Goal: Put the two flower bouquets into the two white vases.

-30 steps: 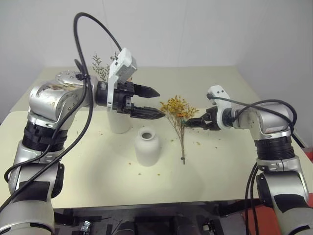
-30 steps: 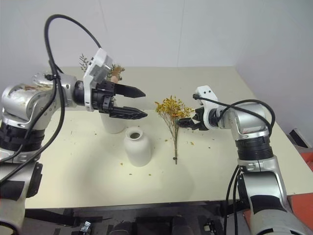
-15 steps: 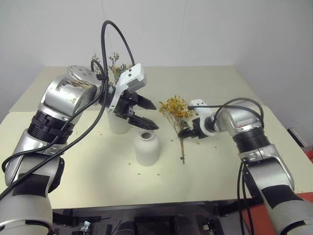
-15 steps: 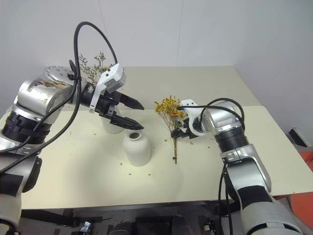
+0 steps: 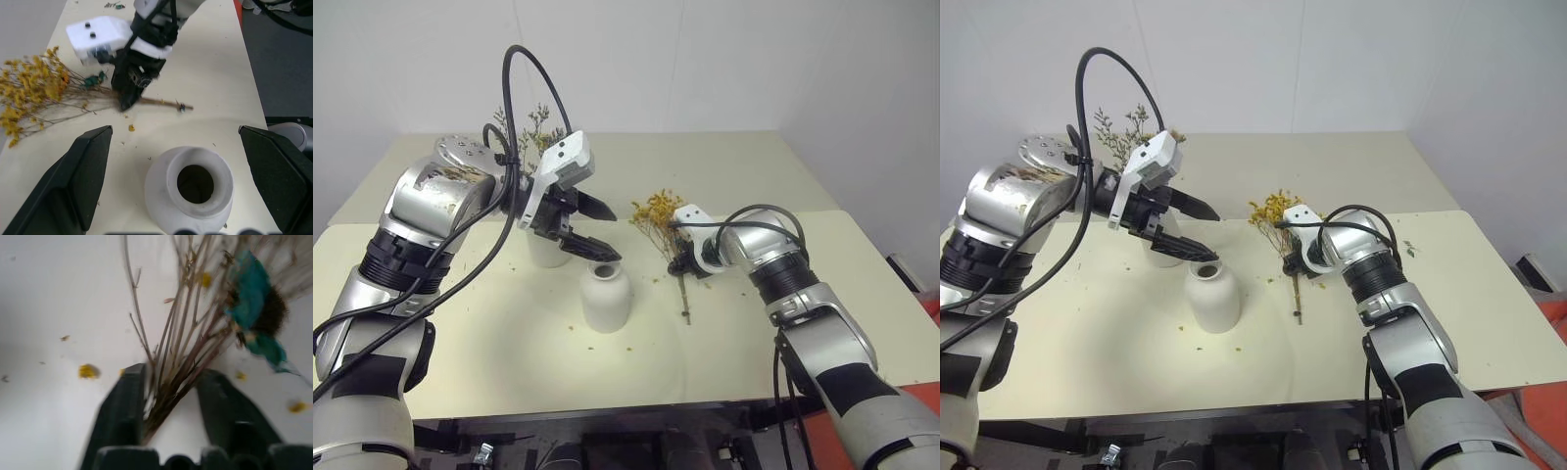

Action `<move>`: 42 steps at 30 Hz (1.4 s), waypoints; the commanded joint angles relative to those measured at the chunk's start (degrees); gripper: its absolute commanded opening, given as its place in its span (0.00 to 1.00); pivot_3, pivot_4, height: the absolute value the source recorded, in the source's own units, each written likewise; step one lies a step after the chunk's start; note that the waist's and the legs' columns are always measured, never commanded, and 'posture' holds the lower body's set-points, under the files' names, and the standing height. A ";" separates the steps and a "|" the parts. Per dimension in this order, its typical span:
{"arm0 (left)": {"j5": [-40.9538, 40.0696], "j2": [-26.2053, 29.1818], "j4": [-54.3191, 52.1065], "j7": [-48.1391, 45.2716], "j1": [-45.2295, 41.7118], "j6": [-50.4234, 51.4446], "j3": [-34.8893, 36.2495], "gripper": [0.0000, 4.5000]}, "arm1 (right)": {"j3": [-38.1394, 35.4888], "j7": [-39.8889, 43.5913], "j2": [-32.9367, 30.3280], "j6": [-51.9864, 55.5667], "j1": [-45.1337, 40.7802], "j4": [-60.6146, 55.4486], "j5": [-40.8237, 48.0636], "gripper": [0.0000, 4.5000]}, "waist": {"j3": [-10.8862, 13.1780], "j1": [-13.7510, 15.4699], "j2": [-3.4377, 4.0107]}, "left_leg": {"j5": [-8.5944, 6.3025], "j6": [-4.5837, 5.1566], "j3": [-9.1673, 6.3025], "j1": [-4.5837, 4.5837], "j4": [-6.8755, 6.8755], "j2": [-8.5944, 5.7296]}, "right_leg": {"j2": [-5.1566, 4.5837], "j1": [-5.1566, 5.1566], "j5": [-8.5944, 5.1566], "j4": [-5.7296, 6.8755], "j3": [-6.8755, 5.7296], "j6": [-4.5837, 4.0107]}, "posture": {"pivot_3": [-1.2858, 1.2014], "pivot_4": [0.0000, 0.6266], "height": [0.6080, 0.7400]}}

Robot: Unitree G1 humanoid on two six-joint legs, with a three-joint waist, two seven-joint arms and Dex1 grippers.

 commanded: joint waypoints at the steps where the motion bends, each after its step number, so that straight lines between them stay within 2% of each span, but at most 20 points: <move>1: -0.80 1.52 -2.11 -0.94 0.49 -1.31 3.36 1.00 | -4.62 -2.50 -0.88 -0.25 -1.59 -0.87 -0.37 0.11 | 0.00 -0.17 0.00 | 0.00 0.00 0.00 0.00 0.00 0.00 | 0.00 0.00 0.00 -0.01 0.00 0.00 | 0.52 0.24 1.00; 2: -0.47 1.73 -2.26 -0.90 0.89 -1.83 3.52 1.00 | -6.04 -3.57 -0.83 0.14 -1.90 -0.72 -0.32 0.01 | 0.00 -0.25 0.00 | 0.00 0.00 0.00 0.00 0.00 0.00 | 0.00 0.00 0.02 -0.01 0.00 -0.03 | 0.52 0.24 1.00; 4: -0.50 2.27 -2.42 -1.38 1.82 -2.94 4.34 1.00 | -11.82 -7.08 -0.29 -0.74 -2.50 -0.88 0.76 0.01 | 0.01 -0.32 0.01 | 0.00 0.00 0.00 0.00 0.00 0.00 | 0.00 0.00 0.03 0.00 0.00 -0.06 | 0.52 0.24 1.00; 7: -2.39 3.49 -3.22 -2.72 4.11 -4.40 7.36 1.00 | -24.37 -14.01 1.00 -3.96 -3.84 -2.99 3.97 0.01 | 0.01 -0.44 0.01 | 0.00 0.00 0.01 0.00 0.00 0.00 | -0.01 -0.02 0.05 0.02 0.02 -0.08 | 0.52 0.24 1.00; 10: -3.08 4.17 -3.86 -2.53 6.84 -7.08 10.52 1.00 | -32.37 -19.39 2.87 -9.03 -3.39 -8.10 6.37 0.01 | 0.01 -0.47 0.02 | 0.00 0.00 0.00 0.00 -0.02 0.02 | 0.00 -0.03 0.05 0.01 0.01 -0.08 | 0.52 0.24 1.00; 14: -4.11 4.44 -3.10 -2.02 10.27 -10.66 14.87 1.00 | -38.64 -17.71 5.90 -20.52 0.55 -17.78 12.08 0.01 | 0.01 -0.46 0.02 | 0.00 0.00 0.01 0.00 -0.05 0.03 | 0.00 -0.02 0.05 -0.01 0.01 -0.08 | 0.52 0.24 1.00; 17: -4.47 5.50 -3.12 -2.11 13.48 -12.66 17.36 1.00 | -41.89 -18.59 8.22 -22.44 1.23 -22.49 16.80 0.01 | 0.02 -0.46 0.03 | 0.00 0.00 0.01 -0.01 -0.04 0.02 | -0.01 -0.01 0.06 -0.01 0.01 -0.08 | 0.52 0.24 1.00; 19: -4.78 6.19 -3.51 -2.65 16.07 -15.27 19.07 1.00 | -40.18 -17.15 8.96 -23.94 2.33 -27.15 18.19 0.01 | 0.02 -0.48 0.03 | 0.00 0.00 0.02 0.00 -0.05 0.02 | -0.02 -0.02 0.06 0.01 0.01 -0.08 | 0.52 0.24 1.00; 26: -5.16 9.56 -4.78 -4.09 20.44 -18.26 20.61 1.00 | -40.86 -20.69 15.54 -17.08 0.69 -39.33 32.84 0.01 | 0.03 -0.45 0.05 | 0.00 0.00 0.01 0.05 -0.04 0.08 | 0.03 -0.02 0.06 0.06 0.00 -0.09 | 0.52 0.24 1.00; 28: -6.41 9.91 -5.79 -4.28 22.20 -18.07 21.91 1.00 | -38.16 -20.55 16.96 -16.97 2.61 -42.00 34.16 0.01 | 0.03 -0.43 0.05 | 0.00 0.00 0.01 0.05 -0.05 0.08 | 0.02 0.00 0.06 0.05 -0.01 -0.09 | 0.52 0.24 1.00; 36: -7.93 10.48 -7.79 -3.47 27.21 -19.13 24.22 1.00 | -25.59 -16.47 17.56 -21.13 13.63 -47.48 31.83 0.01 | 0.02 -0.32 0.04 | 0.00 0.00 0.01 0.04 -0.04 0.07 | 0.01 0.02 0.05 0.02 -0.03 -0.09 | 0.52 0.24 1.00; 42: -8.02 10.63 -8.27 -3.49 27.53 -18.62 23.56 1.00 | -22.23 -13.54 17.31 -23.67 16.51 -50.18 32.65 0.01 | 0.02 -0.35 0.04 | 0.00 0.00 0.01 0.04 -0.04 0.08 | 0.02 0.01 0.01 0.01 -0.03 -0.03 | 0.52 0.24 1.00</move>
